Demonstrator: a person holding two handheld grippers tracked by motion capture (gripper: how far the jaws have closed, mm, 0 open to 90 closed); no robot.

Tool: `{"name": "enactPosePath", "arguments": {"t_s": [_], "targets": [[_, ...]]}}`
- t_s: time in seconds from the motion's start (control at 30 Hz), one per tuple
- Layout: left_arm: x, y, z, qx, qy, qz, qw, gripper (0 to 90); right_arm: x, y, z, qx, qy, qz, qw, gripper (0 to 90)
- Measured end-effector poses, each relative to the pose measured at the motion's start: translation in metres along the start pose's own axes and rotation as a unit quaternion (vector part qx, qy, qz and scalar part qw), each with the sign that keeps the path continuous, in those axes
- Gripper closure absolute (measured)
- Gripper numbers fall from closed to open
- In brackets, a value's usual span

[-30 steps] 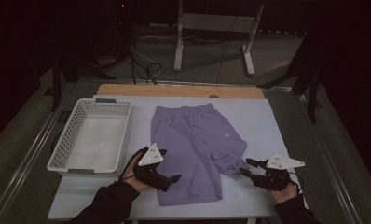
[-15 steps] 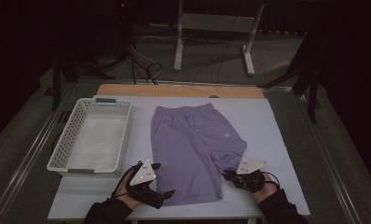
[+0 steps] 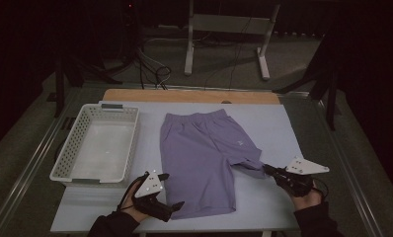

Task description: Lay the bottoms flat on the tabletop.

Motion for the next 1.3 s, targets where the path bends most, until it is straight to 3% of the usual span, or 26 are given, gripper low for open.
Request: {"name": "enactPosePath", "arguments": {"t_s": [0.03,0.07,0.1,0.17,0.23,0.27,0.3,0.33,0.43,0.5,0.57,0.63,0.7,0.8,0.87,0.9,1.0,1.07,1.1,1.3], "targets": [[0.000,0.000,0.000,0.000,0.000,0.000,1.0000,0.3,0.000,0.000,0.000,0.000,0.000,0.000,1.0000,89.7],[0.000,0.000,0.000,0.000,0.000,0.000,1.0000,0.3,-0.002,0.002,-0.002,0.012,0.017,0.007,0.9998,89.7],[0.000,0.000,-0.001,-0.002,0.001,0.000,1.0000,0.3,-0.005,0.007,-0.008,0.027,0.065,0.016,0.9974,89.7],[0.000,0.000,-0.001,-0.003,0.001,0.000,1.0000,0.3,-0.007,0.009,-0.016,0.006,0.089,0.006,0.9960,89.5],[0.000,-0.001,-0.001,-0.002,0.000,0.000,1.0000,0.3,-0.009,0.008,-0.020,-0.027,0.086,-0.016,0.9958,89.1],[0.000,-0.001,-0.001,-0.002,0.000,-0.001,1.0000,0.3,-0.011,0.006,-0.021,-0.029,0.088,-0.025,0.9954,88.1],[0.000,-0.001,-0.001,-0.003,0.001,0.000,1.0000,0.3,-0.013,0.004,-0.019,-0.027,0.084,-0.032,0.9956,82.1],[0.000,0.000,-0.001,-0.004,-0.001,0.001,1.0000,0.3,-0.014,0.003,-0.017,-0.020,0.082,-0.034,0.9959,69.2],[0.002,-0.001,-0.001,-0.006,-0.002,0.002,1.0000,0.3,-0.017,0.009,-0.016,-0.002,0.078,0.010,0.9969,55.7],[0.003,0.000,-0.001,-0.010,-0.004,0.002,0.9999,0.3,-0.014,0.014,-0.020,0.007,0.086,0.038,0.9955,58.5],[0.003,0.000,0.000,-0.004,-0.005,0.004,1.0000,0.3,-0.002,0.015,-0.028,0.031,0.106,0.045,0.9929,58.8],[0.003,0.000,0.000,-0.004,-0.005,0.003,1.0000,0.4,0.015,0.009,-0.036,0.022,0.106,0.024,0.9938,62.0],[0.003,0.000,0.000,-0.007,-0.007,0.003,0.9999,0.3,0.035,0.000,-0.040,0.007,0.092,-0.006,0.9957,62.1],[0.003,0.000,0.001,-0.006,-0.010,0.003,0.9999,0.3,0.058,-0.012,-0.042,0.021,0.095,-0.040,0.9945,63.8],[0.003,0.000,0.001,-0.006,-0.011,0.003,0.9999,0.3,0.067,-0.022,-0.043,0.001,0.086,-0.060,0.9945,66.3],[0.003,0.000,0.002,-0.007,-0.012,0.004,0.9999,0.3,0.069,-0.026,-0.044,0.002,0.089,-0.070,0.9936,66.3],[0.003,0.000,0.003,-0.004,-0.013,0.003,0.9999,0.4,0.074,-0.036,-0.047,0.004,0.099,-0.096,0.9904,73.0],[0.003,-0.001,0.003,-0.003,-0.015,0.001,0.9999,0.3,0.074,-0.038,-0.046,-0.018,0.077,-0.105,0.9913,86.5],[0.003,-0.001,0.003,-0.003,-0.015,0.002,0.9999,0.3,0.072,-0.037,-0.045,-0.017,0.074,-0.117,0.9902,89.3],[0.003,-0.001,0.002,-0.005,-0.015,0.002,0.9999,0.3,0.047,-0.027,-0.041,-0.032,0.082,-0.106,0.9905,89.7]]}}
Point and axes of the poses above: each handheld gripper's, and its own axes: x roughly forward along the jaws, y roughly out of its top, z roughly to its right, the point moved 6 cm from there along x, roughly forward along the jaws, and after that the axes turned 4 degrees about z, right-handed, at the moved point
